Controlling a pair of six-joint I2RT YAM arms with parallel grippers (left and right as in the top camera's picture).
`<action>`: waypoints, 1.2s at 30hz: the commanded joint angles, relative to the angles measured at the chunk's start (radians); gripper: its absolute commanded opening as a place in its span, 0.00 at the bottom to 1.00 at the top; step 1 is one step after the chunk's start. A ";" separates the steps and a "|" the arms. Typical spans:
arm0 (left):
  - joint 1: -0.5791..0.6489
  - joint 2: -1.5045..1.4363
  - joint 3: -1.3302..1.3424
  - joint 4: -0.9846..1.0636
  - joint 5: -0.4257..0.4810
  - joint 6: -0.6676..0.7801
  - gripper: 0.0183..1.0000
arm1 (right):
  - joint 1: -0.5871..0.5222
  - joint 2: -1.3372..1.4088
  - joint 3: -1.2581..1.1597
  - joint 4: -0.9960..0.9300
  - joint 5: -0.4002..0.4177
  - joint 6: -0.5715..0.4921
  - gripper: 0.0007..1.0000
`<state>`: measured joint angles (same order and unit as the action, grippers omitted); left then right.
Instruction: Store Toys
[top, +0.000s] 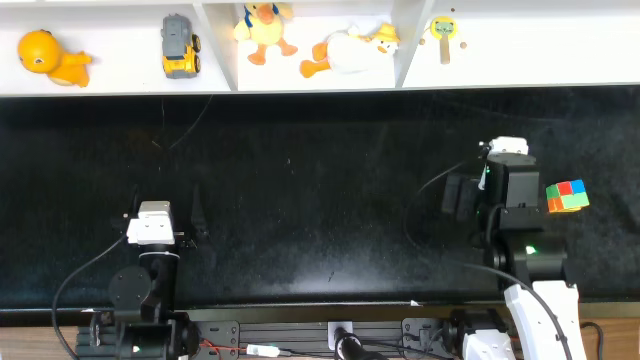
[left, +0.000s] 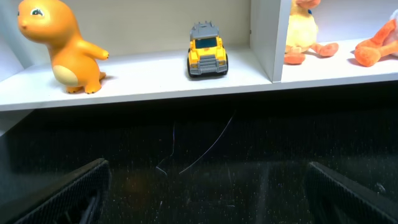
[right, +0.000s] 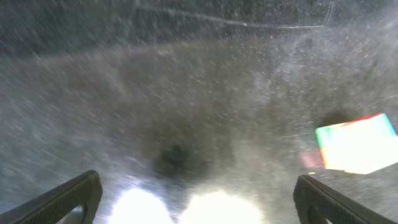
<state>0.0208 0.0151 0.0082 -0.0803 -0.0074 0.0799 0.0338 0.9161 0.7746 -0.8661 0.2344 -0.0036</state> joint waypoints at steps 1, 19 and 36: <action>-0.003 -0.012 0.000 -0.004 0.014 -0.003 1.00 | -0.115 0.075 0.020 0.003 -0.005 -0.183 1.00; -0.003 -0.012 0.000 -0.004 0.014 -0.003 1.00 | -0.847 0.351 0.087 0.170 -0.429 -0.692 1.00; -0.003 -0.012 0.000 -0.004 0.014 -0.003 1.00 | -0.917 0.567 0.087 0.314 -0.506 -0.665 0.97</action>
<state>0.0208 0.0151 0.0082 -0.0807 -0.0074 0.0799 -0.8963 1.4681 0.8375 -0.5644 -0.2333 -0.6792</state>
